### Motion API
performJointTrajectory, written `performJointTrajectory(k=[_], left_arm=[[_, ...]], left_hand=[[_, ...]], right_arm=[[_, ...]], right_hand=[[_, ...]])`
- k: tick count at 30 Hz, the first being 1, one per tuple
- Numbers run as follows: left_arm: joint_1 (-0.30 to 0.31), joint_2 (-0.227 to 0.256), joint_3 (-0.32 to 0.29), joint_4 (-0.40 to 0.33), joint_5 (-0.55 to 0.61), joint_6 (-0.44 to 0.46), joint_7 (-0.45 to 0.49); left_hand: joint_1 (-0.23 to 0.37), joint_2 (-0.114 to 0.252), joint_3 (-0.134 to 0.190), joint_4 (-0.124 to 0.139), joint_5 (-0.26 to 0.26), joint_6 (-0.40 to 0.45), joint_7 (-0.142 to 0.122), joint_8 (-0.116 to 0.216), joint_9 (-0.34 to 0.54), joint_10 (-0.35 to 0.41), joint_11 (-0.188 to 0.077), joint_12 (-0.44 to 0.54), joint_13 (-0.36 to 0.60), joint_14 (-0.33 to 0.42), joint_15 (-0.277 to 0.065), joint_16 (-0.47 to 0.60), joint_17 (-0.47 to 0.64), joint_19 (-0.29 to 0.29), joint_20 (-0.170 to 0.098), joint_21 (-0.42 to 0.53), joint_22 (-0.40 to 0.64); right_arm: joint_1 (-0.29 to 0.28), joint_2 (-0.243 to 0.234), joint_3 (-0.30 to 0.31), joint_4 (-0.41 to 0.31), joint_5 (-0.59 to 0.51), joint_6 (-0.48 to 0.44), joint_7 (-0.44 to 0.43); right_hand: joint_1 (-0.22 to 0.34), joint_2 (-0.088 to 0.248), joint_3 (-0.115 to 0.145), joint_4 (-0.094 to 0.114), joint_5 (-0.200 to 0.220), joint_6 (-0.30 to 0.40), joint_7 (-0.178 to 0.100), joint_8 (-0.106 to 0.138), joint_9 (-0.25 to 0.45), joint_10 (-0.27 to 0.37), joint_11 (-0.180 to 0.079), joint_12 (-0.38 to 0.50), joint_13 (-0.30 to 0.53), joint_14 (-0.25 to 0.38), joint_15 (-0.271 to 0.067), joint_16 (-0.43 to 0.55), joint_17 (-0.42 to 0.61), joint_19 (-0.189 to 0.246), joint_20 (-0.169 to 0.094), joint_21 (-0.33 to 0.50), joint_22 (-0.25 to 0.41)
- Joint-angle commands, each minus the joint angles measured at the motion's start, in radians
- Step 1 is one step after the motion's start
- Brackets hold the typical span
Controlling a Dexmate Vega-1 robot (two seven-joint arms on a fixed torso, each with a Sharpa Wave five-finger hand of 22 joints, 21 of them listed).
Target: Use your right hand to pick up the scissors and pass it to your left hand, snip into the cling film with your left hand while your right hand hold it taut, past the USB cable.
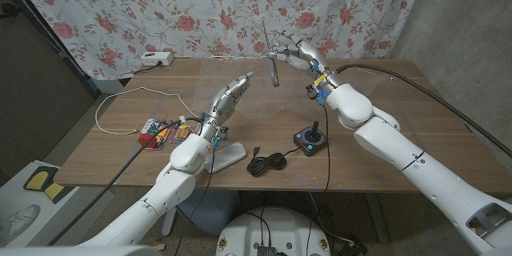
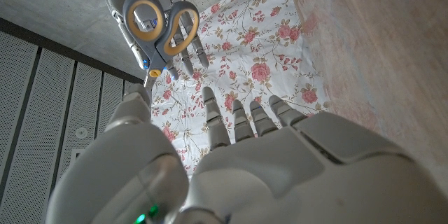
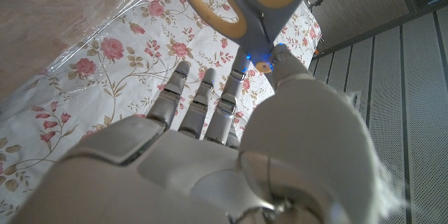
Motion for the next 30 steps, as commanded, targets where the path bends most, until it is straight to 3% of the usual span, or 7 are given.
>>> performJointTrajectory(k=[1,15,24,30], left_arm=[[-0.011,-0.006,0.021,0.0,0.002,0.015,-0.018],[-0.065,-0.047,0.072,0.049,-0.007,0.016,-0.086],[-0.059,-0.047,0.074,0.041,-0.011,0.02,-0.086],[-0.047,-0.049,0.07,0.035,-0.018,0.013,-0.082]], left_hand=[[0.015,0.003,-0.008,0.004,0.003,0.018,0.009,0.004,0.005,-0.029,0.017,-0.013,0.001,-0.031,0.004,-0.009,0.002,-0.003,-0.017,-0.005,0.003],[0.024,0.009,-0.014,0.006,0.002,0.041,0.019,0.001,0.005,-0.067,-0.001,-0.027,-0.001,-0.075,-0.007,-0.011,0.002,-0.024,-0.026,-0.009,0.003],[0.027,0.012,-0.019,0.008,0.002,0.05,0.027,-0.002,0.006,-0.069,0.001,-0.025,-0.001,-0.081,-0.003,-0.007,0.002,-0.031,-0.016,-0.009,0.003],[0.033,0.02,-0.02,0.01,0.002,0.117,0.029,0.018,0.006,-0.059,-0.003,-0.02,-0.001,-0.078,-0.006,-0.004,0.002,-0.03,-0.012,-0.007,0.004]], right_arm=[[-0.007,0.008,-0.005,0.003,0.0,0.025,0.009],[-0.022,0.014,-0.008,-0.005,0.012,0.046,0.012],[-0.017,0.02,-0.015,0.006,0.012,0.049,0.015],[-0.015,0.02,-0.014,0.009,0.007,0.044,0.008]], right_hand=[[0.003,0.01,-0.004,0.001,0.009,0.004,-0.005,-0.003,0.003,0.018,-0.016,0.01,0.004,0.002,-0.093,0.006,0.003,0.003,-0.001,0.0,0.001],[0.003,0.01,-0.008,0.001,0.011,0.007,-0.004,-0.004,0.003,0.017,-0.016,0.011,0.004,0.002,-0.095,0.006,0.004,0.0,0.003,-0.001,0.001],[0.002,0.011,-0.01,0.002,0.013,0.008,-0.004,-0.005,0.003,0.016,-0.017,0.011,0.004,0.001,-0.095,0.005,0.004,0.0,0.003,0.0,0.001],[0.002,0.012,-0.01,0.002,0.014,0.011,-0.006,-0.004,0.003,0.018,-0.018,0.012,0.004,0.002,-0.094,0.004,0.004,0.0,0.002,0.0,0.001]])
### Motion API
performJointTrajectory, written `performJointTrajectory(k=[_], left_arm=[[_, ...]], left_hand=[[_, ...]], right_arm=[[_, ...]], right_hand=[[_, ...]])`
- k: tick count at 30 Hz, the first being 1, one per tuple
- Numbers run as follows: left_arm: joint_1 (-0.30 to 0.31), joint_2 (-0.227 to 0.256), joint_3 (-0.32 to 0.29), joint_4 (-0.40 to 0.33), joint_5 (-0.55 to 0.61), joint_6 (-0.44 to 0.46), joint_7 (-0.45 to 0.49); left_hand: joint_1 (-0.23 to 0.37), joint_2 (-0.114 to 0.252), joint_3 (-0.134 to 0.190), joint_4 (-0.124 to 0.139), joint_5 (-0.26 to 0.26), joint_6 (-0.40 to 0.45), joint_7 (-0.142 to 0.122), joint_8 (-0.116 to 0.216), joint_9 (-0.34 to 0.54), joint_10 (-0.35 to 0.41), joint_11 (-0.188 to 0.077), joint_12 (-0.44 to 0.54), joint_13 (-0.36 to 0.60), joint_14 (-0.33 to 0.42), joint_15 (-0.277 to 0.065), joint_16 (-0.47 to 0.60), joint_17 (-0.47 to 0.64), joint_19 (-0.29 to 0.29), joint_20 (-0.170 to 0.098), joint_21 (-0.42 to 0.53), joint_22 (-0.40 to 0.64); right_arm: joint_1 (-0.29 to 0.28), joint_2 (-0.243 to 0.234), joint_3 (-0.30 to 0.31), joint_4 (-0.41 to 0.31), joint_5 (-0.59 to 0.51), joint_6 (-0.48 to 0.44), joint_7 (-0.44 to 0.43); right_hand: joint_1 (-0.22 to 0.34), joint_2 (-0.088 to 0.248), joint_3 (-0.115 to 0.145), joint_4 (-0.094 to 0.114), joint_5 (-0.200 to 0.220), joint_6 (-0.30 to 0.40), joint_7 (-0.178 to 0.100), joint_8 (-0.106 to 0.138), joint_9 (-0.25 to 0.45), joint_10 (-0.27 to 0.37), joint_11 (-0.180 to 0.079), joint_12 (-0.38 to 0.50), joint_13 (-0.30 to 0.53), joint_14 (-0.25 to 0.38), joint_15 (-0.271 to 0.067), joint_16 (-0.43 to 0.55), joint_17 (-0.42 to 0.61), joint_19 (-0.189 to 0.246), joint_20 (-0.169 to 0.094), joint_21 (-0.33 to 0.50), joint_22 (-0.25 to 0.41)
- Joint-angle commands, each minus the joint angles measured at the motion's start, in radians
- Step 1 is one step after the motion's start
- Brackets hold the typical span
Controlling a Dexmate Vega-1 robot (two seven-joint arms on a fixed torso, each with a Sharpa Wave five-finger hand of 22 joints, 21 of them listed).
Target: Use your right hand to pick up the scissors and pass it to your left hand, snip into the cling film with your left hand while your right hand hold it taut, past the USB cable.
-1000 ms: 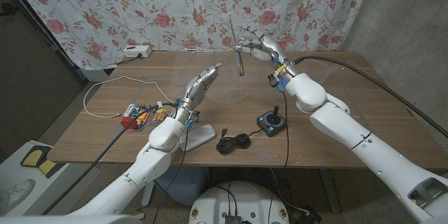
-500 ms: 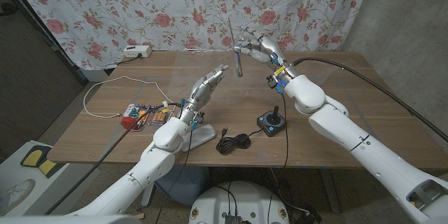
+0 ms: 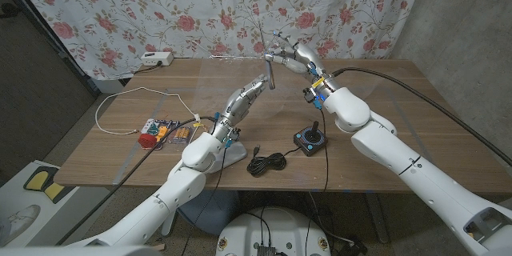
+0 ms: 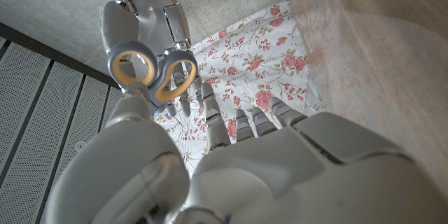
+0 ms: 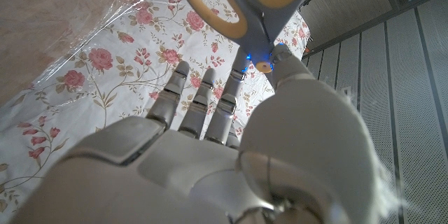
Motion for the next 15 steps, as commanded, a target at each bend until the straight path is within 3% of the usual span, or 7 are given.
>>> performJointTrajectory(k=[1,5,13,15], left_arm=[[0.009,-0.008,0.004,-0.005,-0.014,-0.006,-0.005],[0.015,-0.011,0.002,-0.006,-0.01,-0.012,0.003],[0.019,-0.012,0.0,-0.005,-0.017,-0.014,0.001],[0.018,-0.013,0.001,-0.004,-0.017,-0.015,-0.001]], left_hand=[[0.019,0.014,-0.003,0.003,0.002,0.09,0.011,0.03,0.002,0.021,-0.013,0.011,0.0,-0.002,-0.016,0.01,0.002,-0.002,0.002,0.001,0.003],[0.033,0.018,-0.003,-0.001,0.003,0.151,0.017,0.044,0.001,0.035,-0.022,0.016,0.0,0.0,-0.024,0.011,0.001,0.002,-0.004,0.003,0.003],[0.045,0.022,-0.001,-0.005,0.003,0.165,0.009,0.042,0.0,0.039,-0.025,0.017,0.0,0.003,-0.027,0.011,0.001,0.004,-0.005,0.003,0.003],[0.051,0.022,-0.001,-0.006,0.003,0.144,0.002,0.029,-0.001,0.037,-0.024,0.016,0.0,0.002,-0.027,0.011,0.001,0.004,-0.005,0.003,0.003]], right_arm=[[0.005,0.003,-0.003,0.011,-0.003,0.001,-0.002],[0.006,0.005,-0.004,0.015,-0.003,-0.002,-0.005],[0.005,0.002,-0.004,0.017,0.002,-0.004,0.005],[0.004,0.001,-0.004,0.016,0.001,-0.007,0.004]], right_hand=[[0.002,0.013,-0.001,0.004,0.007,0.011,-0.005,0.0,0.003,0.016,-0.019,0.008,0.003,0.002,-0.094,0.004,0.005,0.0,0.003,0.0,0.001],[0.002,0.013,-0.002,0.003,0.007,0.012,-0.005,0.0,0.003,0.016,-0.019,0.009,0.003,0.002,-0.093,0.004,0.005,0.0,0.003,0.0,0.001],[0.002,0.013,-0.004,0.004,0.009,0.015,-0.005,0.0,0.003,0.018,-0.02,0.009,0.002,0.003,-0.096,0.004,0.006,0.0,0.002,0.0,0.001],[0.001,0.014,-0.004,0.004,0.009,0.016,-0.005,0.0,0.003,0.017,-0.02,0.009,0.001,0.003,-0.095,0.004,0.006,0.0,0.002,0.0,0.001]])
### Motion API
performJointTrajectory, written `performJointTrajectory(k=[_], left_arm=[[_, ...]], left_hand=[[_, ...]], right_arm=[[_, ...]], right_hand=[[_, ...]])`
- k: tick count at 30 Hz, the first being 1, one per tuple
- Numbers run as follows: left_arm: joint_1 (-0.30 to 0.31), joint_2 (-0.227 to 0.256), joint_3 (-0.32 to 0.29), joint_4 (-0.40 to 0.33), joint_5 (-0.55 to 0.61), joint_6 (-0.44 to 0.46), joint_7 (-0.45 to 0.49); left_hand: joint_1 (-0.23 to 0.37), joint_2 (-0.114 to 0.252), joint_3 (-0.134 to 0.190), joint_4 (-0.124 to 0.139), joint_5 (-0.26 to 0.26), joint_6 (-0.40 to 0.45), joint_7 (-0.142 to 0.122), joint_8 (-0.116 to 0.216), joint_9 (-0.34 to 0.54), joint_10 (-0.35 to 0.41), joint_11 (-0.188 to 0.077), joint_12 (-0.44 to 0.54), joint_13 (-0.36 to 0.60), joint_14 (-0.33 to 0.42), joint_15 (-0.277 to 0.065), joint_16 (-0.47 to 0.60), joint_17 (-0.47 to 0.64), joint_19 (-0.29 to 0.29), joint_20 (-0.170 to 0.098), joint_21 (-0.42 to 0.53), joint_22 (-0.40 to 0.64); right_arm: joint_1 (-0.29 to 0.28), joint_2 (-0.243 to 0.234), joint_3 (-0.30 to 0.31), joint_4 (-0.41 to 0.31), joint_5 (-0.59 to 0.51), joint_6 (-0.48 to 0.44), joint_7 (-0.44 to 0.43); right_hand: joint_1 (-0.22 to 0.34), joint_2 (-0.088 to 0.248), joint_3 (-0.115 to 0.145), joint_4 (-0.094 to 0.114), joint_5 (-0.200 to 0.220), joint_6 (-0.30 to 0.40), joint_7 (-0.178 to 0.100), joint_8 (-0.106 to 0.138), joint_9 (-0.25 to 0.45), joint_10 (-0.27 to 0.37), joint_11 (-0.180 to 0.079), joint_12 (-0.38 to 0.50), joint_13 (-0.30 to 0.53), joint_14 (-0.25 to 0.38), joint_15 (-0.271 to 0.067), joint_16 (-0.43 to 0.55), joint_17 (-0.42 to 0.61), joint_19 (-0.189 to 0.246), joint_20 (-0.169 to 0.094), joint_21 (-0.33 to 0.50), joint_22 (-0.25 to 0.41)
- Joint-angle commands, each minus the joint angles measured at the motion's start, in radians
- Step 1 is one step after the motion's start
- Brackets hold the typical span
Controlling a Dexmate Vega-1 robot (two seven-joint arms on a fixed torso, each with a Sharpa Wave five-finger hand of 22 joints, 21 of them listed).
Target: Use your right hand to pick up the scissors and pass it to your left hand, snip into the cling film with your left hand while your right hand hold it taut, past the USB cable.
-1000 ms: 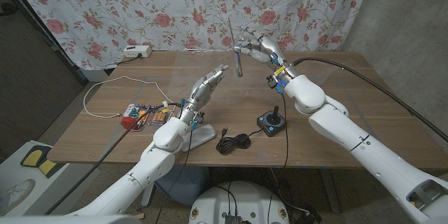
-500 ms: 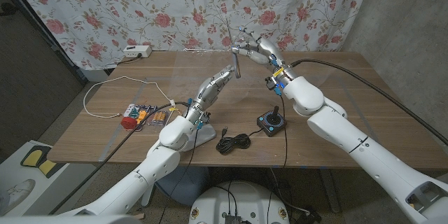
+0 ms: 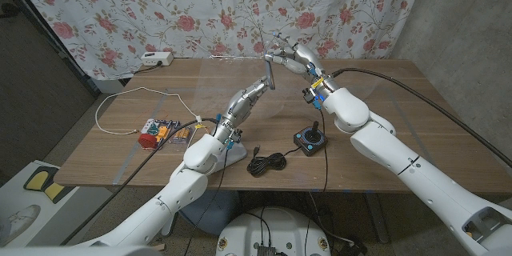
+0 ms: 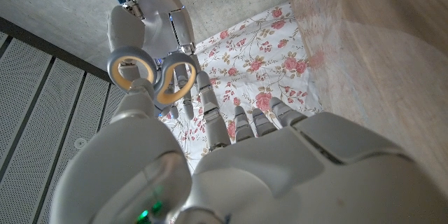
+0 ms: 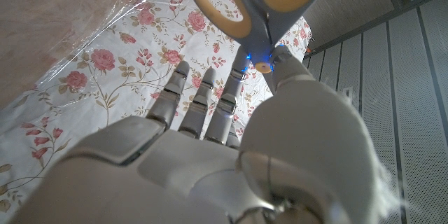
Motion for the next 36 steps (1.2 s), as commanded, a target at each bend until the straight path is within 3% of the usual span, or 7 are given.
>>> performJointTrajectory(k=[1,4,8,15,23,26,36], left_arm=[[0.006,-0.005,-0.002,0.001,-0.008,-0.01,-0.001],[0.009,-0.008,-0.004,-0.002,-0.006,-0.01,0.008],[0.019,-0.005,-0.009,-0.009,-0.008,-0.002,0.023],[0.044,0.004,-0.021,-0.033,0.001,0.011,0.062],[0.051,-0.009,-0.024,-0.027,-0.002,-0.018,0.067],[0.05,-0.01,-0.022,-0.024,-0.011,-0.024,0.053],[0.043,-0.013,-0.015,-0.015,-0.028,-0.026,0.025]], left_hand=[[0.019,0.003,-0.002,-0.007,0.003,-0.013,-0.014,-0.012,0.002,0.008,-0.003,0.008,0.0,0.004,-0.007,0.007,0.004,0.005,-0.007,0.003,0.003],[0.025,0.002,-0.003,-0.007,0.002,-0.037,-0.021,-0.026,0.002,0.002,-0.002,0.006,0.0,0.004,-0.007,0.007,0.004,0.005,-0.007,0.003,0.003],[0.026,-0.005,-0.012,-0.005,0.0,-0.11,-0.007,-0.06,0.003,-0.008,-0.002,0.002,0.0,0.001,0.002,0.006,0.004,0.004,-0.005,0.002,0.003],[0.018,-0.014,-0.023,0.001,-0.002,-0.15,0.016,-0.071,0.004,-0.007,0.003,0.003,0.001,0.004,0.009,0.007,0.005,0.006,0.001,0.003,0.004],[0.035,0.009,-0.017,0.001,0.003,-0.113,-0.006,-0.051,0.01,0.001,0.007,0.007,0.003,0.013,0.017,0.009,0.005,0.011,0.016,0.005,0.004],[0.049,0.02,-0.013,-0.001,0.005,-0.083,-0.025,-0.039,0.013,0.009,0.001,0.011,0.004,0.018,0.01,0.01,0.005,0.014,0.013,0.005,0.004],[0.066,0.03,-0.013,-0.003,0.005,-0.043,-0.041,-0.027,0.016,0.018,-0.001,0.014,0.005,0.019,0.011,0.008,0.004,0.017,0.015,0.005,0.004]], right_arm=[[-0.002,0.0,-0.001,0.005,0.002,-0.006,0.002],[-0.006,-0.004,0.003,0.003,0.0,-0.005,0.0],[-0.012,-0.011,0.011,-0.004,0.004,0.0,0.0],[-0.023,-0.016,0.019,-0.012,0.011,0.004,0.001],[-0.02,-0.014,0.017,-0.009,0.009,-0.002,0.003],[-0.019,-0.013,0.015,-0.008,0.01,-0.002,0.005],[-0.018,-0.012,0.01,-0.008,0.005,-0.013,0.005]], right_hand=[[0.006,0.011,-0.005,0.005,0.009,0.011,-0.001,0.0,0.002,0.017,-0.022,0.009,0.001,0.003,-0.096,0.004,0.006,0.0,0.001,0.0,0.001],[0.006,0.011,-0.005,0.004,0.01,0.012,-0.002,0.0,0.002,0.02,-0.022,0.011,0.002,0.003,-0.097,0.004,0.006,0.0,0.002,0.0,0.001],[0.007,0.011,-0.006,0.003,0.01,0.014,-0.002,0.0,0.002,0.02,-0.022,0.012,0.002,0.003,-0.098,0.004,0.007,-0.001,0.002,0.0,0.001],[0.006,0.012,-0.009,0.004,0.011,0.018,-0.003,0.0,0.002,0.021,-0.024,0.013,0.002,0.006,-0.1,0.006,0.008,0.0,0.001,0.0,0.001],[0.005,0.012,-0.01,0.004,0.013,0.021,-0.004,0.0,0.002,0.02,-0.023,0.013,0.002,0.006,-0.099,0.005,0.008,0.0,0.0,0.0,0.001],[0.006,0.012,-0.011,0.004,0.013,0.021,-0.004,0.0,0.002,0.021,-0.021,0.013,0.001,0.006,-0.099,0.004,0.008,0.0,0.001,0.0,0.001],[0.004,0.012,-0.012,0.005,0.015,0.025,-0.006,0.0,0.002,0.017,-0.022,0.013,0.002,0.005,-0.098,0.002,0.008,-0.001,0.001,0.0,0.001]])
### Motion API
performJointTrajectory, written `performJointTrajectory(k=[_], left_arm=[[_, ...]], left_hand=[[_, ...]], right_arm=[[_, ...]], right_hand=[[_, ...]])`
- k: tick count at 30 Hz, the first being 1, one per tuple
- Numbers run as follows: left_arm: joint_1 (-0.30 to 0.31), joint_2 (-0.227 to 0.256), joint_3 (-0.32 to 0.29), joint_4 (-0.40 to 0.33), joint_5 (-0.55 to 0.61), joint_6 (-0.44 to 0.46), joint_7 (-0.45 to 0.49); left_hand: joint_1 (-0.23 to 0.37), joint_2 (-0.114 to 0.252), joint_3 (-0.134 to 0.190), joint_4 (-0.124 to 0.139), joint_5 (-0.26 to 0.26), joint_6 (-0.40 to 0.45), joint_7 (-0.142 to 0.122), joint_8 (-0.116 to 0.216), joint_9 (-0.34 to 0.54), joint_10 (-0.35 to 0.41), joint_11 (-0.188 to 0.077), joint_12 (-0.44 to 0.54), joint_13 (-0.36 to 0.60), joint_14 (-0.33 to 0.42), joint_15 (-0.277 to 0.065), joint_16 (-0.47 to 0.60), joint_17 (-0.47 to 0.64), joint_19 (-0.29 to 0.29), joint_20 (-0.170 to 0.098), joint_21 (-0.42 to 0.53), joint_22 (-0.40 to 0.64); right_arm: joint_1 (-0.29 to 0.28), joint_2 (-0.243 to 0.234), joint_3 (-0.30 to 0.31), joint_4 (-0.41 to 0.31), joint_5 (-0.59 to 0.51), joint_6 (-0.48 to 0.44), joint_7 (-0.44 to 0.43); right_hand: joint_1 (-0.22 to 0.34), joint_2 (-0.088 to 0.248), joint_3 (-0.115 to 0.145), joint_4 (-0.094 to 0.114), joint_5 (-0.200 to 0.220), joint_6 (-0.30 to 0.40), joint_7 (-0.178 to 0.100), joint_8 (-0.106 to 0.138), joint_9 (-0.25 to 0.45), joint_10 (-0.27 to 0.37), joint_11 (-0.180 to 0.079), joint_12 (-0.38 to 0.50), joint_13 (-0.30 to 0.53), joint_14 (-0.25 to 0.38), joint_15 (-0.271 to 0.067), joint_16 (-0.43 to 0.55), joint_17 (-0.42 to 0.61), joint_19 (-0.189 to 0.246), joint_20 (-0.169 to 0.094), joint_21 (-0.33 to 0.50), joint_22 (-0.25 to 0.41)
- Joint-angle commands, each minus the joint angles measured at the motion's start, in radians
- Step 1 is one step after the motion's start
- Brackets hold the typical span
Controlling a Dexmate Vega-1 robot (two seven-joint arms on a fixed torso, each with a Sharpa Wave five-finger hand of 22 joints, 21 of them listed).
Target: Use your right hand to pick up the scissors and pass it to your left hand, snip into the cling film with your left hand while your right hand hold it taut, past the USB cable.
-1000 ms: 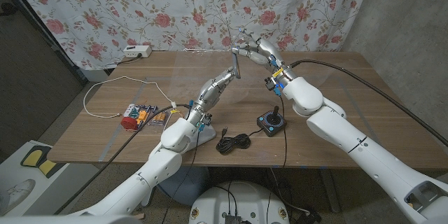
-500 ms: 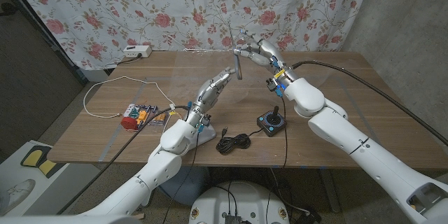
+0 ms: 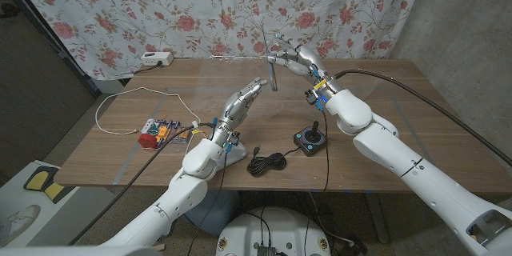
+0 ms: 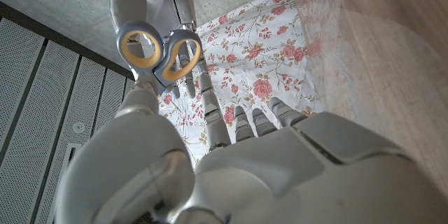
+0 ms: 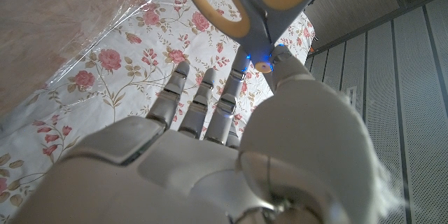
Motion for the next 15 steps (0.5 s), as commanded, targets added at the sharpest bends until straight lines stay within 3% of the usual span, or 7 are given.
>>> performJointTrajectory(k=[1,6,15], left_arm=[[-0.002,-0.005,0.005,0.01,-0.02,-0.01,-0.027],[-0.003,-0.007,0.006,0.012,-0.032,-0.01,-0.038],[-0.007,-0.011,0.01,0.016,-0.028,-0.014,-0.044]], left_hand=[[0.008,0.0,0.002,-0.002,0.005,0.015,-0.001,0.008,0.004,0.009,-0.004,0.007,0.003,0.004,-0.006,0.008,0.002,0.002,0.0,0.004,0.004],[-0.021,-0.022,-0.021,0.01,0.002,0.017,0.002,0.005,0.003,0.008,-0.008,0.006,0.004,0.002,-0.012,0.008,0.004,0.0,-0.008,0.003,0.004],[-0.037,-0.029,-0.033,0.017,0.003,0.023,0.003,0.005,0.003,0.006,-0.01,0.006,0.004,0.0,-0.01,0.008,0.005,-0.004,-0.006,0.002,0.004]], right_arm=[[-0.001,0.0,-0.004,-0.002,-0.004,-0.013,-0.001],[-0.005,-0.003,-0.004,-0.006,-0.01,-0.015,-0.005],[-0.005,-0.007,-0.008,-0.012,-0.017,-0.018,-0.009]], right_hand=[[-0.001,0.009,-0.006,0.0,0.004,0.009,-0.001,0.0,0.002,0.017,-0.021,0.007,0.004,0.005,-0.099,0.002,0.003,-0.001,0.002,0.0,0.001],[-0.001,0.009,-0.008,0.0,0.005,0.01,-0.002,0.0,0.002,0.018,-0.023,0.008,0.004,0.004,-0.1,0.002,0.004,-0.001,0.001,0.0,0.001],[-0.001,0.01,-0.009,-0.001,0.006,0.014,-0.003,0.0,0.002,0.019,-0.021,0.009,0.005,0.005,-0.099,0.001,0.004,-0.002,0.002,0.0,0.001]])
